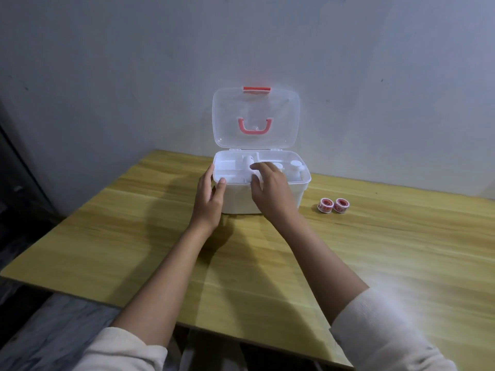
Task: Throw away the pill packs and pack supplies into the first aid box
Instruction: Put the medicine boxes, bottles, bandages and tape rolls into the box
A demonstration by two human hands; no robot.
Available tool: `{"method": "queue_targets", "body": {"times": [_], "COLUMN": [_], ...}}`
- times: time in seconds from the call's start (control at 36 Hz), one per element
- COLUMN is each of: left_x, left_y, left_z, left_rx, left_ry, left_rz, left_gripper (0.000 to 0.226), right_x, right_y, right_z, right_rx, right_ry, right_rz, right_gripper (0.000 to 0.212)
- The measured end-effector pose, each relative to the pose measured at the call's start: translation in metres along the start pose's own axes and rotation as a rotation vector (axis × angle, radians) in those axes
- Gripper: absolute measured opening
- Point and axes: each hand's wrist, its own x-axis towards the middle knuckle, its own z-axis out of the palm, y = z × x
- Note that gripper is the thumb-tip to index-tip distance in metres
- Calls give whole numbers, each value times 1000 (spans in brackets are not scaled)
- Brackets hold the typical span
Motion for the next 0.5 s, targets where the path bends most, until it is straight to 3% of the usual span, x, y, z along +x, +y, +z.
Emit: {"method": "queue_targets", "body": {"times": [0.17,0.25,0.39,0.5], "left_x": [-2,1,3,2], "left_y": [-1,-2,-2,-2], "left_z": [2,4,9,14], "left_rx": [-21,-41,-66,-82], "left_ry": [10,24,10,39], "left_rz": [-22,-25,-58,-60], "left_gripper": [49,50,58,56], "right_x": [-17,-25,-37,-35], "right_y": [28,64,127,153], "right_z": [-28,-47,-63,-62], "right_rx": [140,85,49,-185], "right_ry": [316,371,189,-47], "right_rz": [-63,33,322,344], "right_gripper": [19,22,33,44]}}
